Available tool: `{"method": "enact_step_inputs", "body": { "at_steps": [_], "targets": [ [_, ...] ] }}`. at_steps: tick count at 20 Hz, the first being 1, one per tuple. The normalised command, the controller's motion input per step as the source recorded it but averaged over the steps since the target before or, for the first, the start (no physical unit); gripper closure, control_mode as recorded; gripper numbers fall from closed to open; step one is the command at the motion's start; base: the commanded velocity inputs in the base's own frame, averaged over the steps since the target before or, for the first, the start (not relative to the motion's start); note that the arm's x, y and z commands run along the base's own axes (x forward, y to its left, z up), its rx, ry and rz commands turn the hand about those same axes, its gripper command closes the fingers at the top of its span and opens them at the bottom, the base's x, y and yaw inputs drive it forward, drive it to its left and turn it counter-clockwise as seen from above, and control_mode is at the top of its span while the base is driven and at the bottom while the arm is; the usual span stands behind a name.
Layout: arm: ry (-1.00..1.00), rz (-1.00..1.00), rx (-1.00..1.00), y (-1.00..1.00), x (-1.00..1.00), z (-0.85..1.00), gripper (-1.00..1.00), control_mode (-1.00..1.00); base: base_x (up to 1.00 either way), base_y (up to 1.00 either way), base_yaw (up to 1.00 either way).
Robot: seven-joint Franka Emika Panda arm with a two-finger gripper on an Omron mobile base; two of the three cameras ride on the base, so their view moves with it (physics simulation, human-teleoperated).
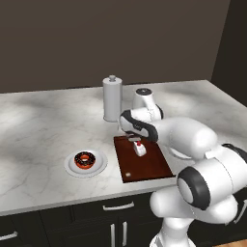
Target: Move the dessert items from the plates to the tray.
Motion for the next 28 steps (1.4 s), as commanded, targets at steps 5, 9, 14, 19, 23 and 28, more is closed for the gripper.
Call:
{"method": "enact_step_inputs", "body": {
  "at_steps": [5, 9, 14, 19, 23, 28],
  "targets": [
    [0.00, -0.02, 0.11, 0.38, -0.07, 0.09, -1.00, -1.00, 0.00, 0.00, 0.00],
    [-0.01, 0.00, 0.06, 0.41, 0.00, 0.00, -1.00, -1.00, 0.00, 0.00, 0.00],
    [0.00, 0.00, 0.00, 0.57, 0.00, 0.00, -1.00, -1.00, 0.00, 0.00, 0.00],
    [0.00, 0.02, 0.00, 0.59, 0.00, 0.00, -1.00, -1.00, 0.00, 0.00, 0.00],
    [0.00, 0.05, 0.00, 0.46, 0.00, 0.00, -1.00, -1.00, 0.00, 0.00, 0.00],
    [0.00, 0.04, 0.00, 0.37, -0.01, -0.02, -1.00, -1.00, 0.00, 0.00, 0.00]
  ]
}}
